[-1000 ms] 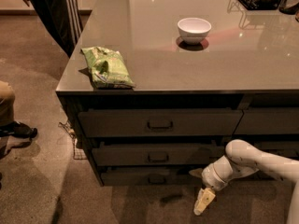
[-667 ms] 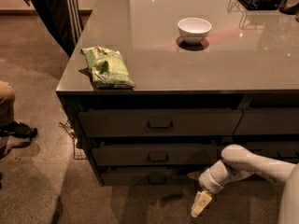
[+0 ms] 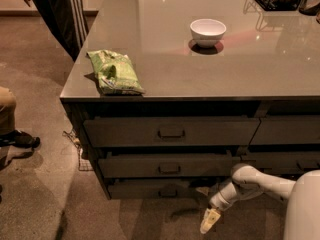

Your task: Open bottom drawer

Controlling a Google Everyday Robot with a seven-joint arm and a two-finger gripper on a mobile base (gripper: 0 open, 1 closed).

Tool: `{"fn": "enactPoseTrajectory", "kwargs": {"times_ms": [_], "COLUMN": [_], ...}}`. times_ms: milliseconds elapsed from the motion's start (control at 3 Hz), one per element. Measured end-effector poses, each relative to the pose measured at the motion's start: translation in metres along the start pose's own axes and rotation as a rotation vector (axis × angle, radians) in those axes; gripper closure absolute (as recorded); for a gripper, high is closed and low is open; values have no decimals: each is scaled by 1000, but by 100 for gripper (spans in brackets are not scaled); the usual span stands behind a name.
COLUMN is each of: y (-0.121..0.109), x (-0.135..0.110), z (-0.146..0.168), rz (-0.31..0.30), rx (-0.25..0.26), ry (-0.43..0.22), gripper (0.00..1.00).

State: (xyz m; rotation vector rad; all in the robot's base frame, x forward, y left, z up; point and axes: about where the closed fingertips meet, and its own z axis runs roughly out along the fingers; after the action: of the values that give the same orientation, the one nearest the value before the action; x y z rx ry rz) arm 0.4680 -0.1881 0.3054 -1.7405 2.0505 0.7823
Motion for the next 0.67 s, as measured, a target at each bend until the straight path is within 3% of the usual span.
{"fn": "enactPoseTrajectory", "kwargs": {"times_ms": [667], "y": [-5], "x": [4], "z": [6], "rz": [-6], "rx": [18], "ry": [-2], "gripper": [0]}}
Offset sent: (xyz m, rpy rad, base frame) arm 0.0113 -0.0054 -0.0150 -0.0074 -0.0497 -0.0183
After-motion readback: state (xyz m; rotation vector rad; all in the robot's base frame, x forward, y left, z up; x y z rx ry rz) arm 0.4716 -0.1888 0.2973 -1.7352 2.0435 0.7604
